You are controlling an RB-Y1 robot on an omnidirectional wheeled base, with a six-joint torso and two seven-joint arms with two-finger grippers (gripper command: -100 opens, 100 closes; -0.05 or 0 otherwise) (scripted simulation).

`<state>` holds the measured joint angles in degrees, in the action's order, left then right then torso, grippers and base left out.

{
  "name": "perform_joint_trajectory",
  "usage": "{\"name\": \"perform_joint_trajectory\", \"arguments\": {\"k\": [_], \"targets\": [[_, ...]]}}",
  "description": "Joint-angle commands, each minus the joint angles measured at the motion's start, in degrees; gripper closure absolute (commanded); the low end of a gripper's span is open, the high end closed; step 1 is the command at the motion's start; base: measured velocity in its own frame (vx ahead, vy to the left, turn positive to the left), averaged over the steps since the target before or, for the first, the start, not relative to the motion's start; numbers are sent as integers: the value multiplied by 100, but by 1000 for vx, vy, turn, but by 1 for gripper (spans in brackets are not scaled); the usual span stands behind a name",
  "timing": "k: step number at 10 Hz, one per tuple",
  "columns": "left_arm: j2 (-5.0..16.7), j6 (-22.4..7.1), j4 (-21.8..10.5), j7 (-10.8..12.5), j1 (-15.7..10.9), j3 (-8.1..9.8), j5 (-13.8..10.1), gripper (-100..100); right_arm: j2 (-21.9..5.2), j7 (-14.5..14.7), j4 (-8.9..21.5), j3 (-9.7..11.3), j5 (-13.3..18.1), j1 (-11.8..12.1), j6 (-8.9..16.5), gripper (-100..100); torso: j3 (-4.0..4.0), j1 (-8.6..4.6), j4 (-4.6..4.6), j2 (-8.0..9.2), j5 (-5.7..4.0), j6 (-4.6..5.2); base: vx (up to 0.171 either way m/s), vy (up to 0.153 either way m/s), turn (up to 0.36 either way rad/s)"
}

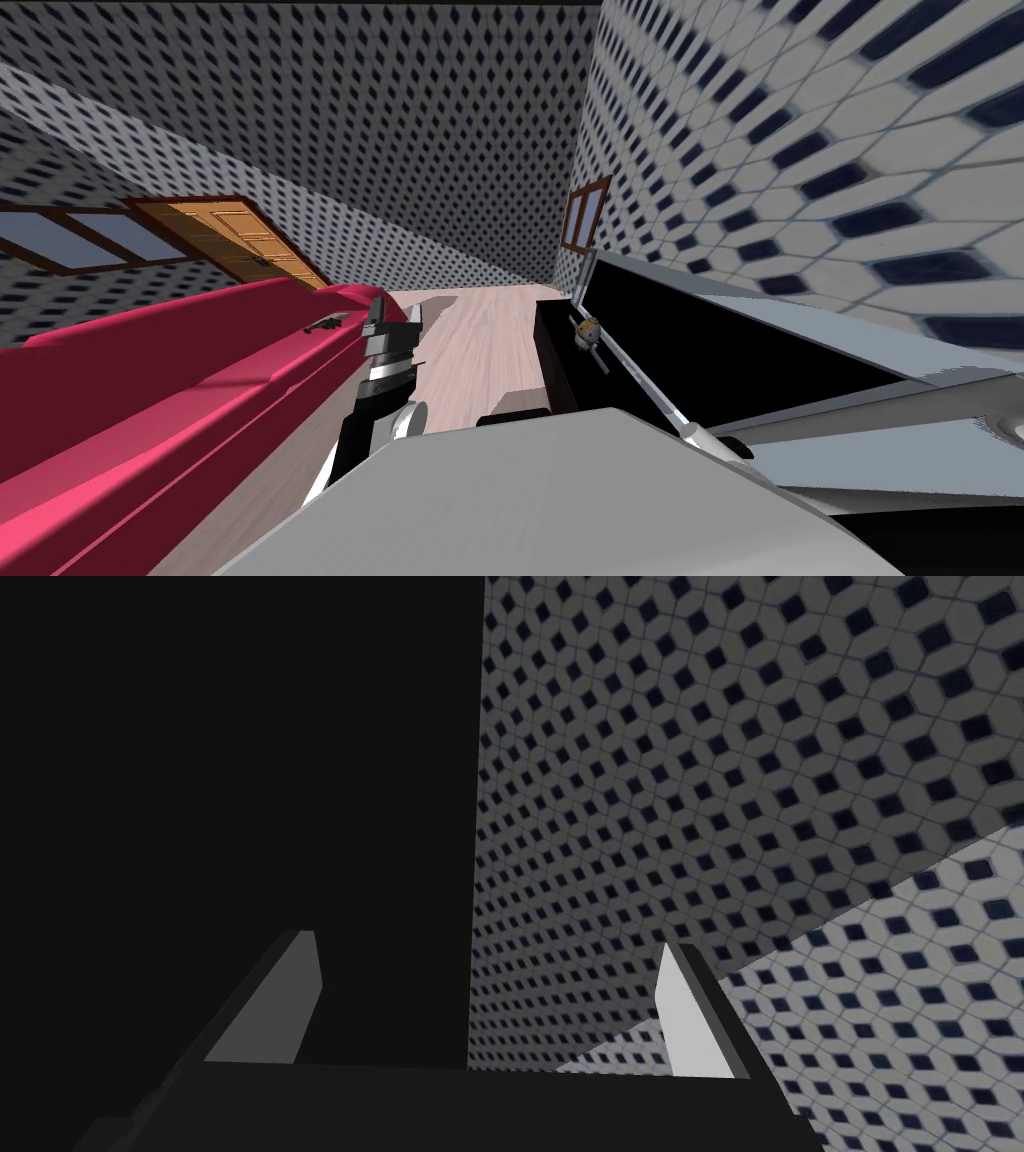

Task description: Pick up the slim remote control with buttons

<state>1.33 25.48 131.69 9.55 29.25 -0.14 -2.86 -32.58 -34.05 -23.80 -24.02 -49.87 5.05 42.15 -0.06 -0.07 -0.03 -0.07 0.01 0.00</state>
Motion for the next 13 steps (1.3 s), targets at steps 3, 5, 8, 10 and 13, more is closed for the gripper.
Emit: {"name": "perform_joint_trajectory", "arguments": {"k": [3,5,8,10,13], "targets": [[0,0,0,0,0,0,0,0,159,565,198,-524,276,-23,-35,-100,-7,3,-2,-11,1,-1,104,14,-169],[0,0,0,0,0,0,0,0,137,669,245,-496,245,-34,-60,-100,-6,0,2,-13,-6,-8,57,7,2],[0,0,0,0,-1,0,0,0,140,692,226,-495,259,-28,-49,100,12,-7,9,16,-9,-4,2,0,0],[0,0,0,0,-1,0,0,0,138,688,226,-497,257,-27,-50,100,13,-8,10,18,-10,-6,0,0,0],[0,0,0,0,-2,0,0,0,89,397,78,-278,155,0,-11,100,23,-8,13,37,-7,-3,-54,-6,99]]}}
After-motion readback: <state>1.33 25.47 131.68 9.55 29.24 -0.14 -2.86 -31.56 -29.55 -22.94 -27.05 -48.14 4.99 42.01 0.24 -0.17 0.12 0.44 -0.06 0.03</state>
